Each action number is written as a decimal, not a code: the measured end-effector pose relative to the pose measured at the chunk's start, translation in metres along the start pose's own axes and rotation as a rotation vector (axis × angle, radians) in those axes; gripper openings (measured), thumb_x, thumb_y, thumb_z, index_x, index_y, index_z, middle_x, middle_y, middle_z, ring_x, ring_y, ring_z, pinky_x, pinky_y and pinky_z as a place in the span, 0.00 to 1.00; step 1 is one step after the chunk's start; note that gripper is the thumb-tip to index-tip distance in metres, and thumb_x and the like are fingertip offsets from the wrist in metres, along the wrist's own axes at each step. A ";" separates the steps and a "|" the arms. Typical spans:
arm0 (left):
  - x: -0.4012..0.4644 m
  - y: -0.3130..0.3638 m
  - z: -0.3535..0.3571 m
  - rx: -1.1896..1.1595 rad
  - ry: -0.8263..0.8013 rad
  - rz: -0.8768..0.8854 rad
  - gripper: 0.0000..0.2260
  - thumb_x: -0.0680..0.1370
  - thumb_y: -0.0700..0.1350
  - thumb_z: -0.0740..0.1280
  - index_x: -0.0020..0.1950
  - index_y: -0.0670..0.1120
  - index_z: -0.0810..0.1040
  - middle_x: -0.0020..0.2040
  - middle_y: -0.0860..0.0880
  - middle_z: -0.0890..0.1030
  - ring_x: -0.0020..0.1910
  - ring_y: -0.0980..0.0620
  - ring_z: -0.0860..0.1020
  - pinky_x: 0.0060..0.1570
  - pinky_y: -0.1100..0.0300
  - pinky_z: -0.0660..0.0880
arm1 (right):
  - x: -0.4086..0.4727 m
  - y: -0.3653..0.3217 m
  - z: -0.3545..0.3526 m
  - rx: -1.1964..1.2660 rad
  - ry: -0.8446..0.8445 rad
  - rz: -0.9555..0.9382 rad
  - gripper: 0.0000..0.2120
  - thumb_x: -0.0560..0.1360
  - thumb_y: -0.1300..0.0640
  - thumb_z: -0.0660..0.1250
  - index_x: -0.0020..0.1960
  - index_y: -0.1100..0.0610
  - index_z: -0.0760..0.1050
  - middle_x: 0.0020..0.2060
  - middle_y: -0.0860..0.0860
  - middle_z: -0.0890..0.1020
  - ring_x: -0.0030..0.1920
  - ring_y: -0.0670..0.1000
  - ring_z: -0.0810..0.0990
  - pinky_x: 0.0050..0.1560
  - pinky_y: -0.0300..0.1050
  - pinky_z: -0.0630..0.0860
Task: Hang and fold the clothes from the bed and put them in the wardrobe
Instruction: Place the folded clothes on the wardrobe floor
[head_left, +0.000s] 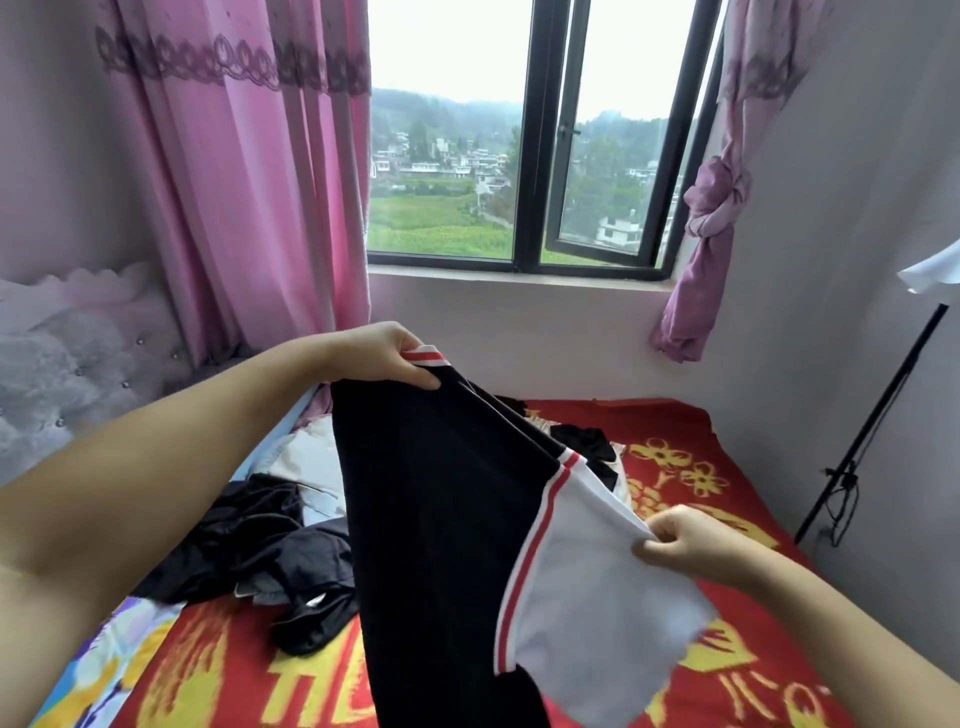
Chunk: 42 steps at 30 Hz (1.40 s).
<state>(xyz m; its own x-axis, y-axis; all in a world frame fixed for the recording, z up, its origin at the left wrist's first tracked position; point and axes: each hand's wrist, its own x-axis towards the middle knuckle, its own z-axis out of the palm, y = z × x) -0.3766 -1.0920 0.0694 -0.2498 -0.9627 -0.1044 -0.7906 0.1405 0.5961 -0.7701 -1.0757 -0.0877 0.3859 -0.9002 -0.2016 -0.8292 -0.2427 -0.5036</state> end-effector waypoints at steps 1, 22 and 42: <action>0.003 -0.007 0.004 -0.042 -0.002 -0.006 0.07 0.73 0.48 0.73 0.47 0.46 0.84 0.44 0.44 0.85 0.44 0.44 0.83 0.48 0.52 0.80 | 0.006 0.012 0.006 -0.087 0.019 0.049 0.15 0.75 0.50 0.63 0.37 0.62 0.72 0.31 0.50 0.72 0.33 0.46 0.69 0.34 0.44 0.61; -0.031 -0.163 0.190 0.534 0.492 0.683 0.11 0.82 0.52 0.56 0.46 0.49 0.74 0.35 0.51 0.80 0.33 0.52 0.78 0.30 0.59 0.71 | -0.003 0.087 0.059 -0.490 0.472 -0.503 0.24 0.81 0.44 0.51 0.42 0.58 0.77 0.31 0.52 0.79 0.28 0.57 0.80 0.22 0.42 0.70; -0.163 -0.239 0.615 0.533 -0.451 0.325 0.06 0.65 0.43 0.61 0.41 0.48 0.72 0.35 0.49 0.74 0.33 0.47 0.73 0.37 0.55 0.59 | -0.065 0.209 0.445 0.090 -0.224 0.336 0.19 0.77 0.56 0.65 0.67 0.56 0.72 0.60 0.54 0.75 0.63 0.54 0.73 0.60 0.47 0.69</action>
<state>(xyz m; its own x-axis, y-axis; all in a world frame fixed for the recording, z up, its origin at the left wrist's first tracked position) -0.4905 -0.8264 -0.5454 -0.6292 -0.6822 -0.3725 -0.7722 0.6031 0.1997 -0.7887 -0.9075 -0.5541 0.1862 -0.8206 -0.5404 -0.8894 0.0930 -0.4475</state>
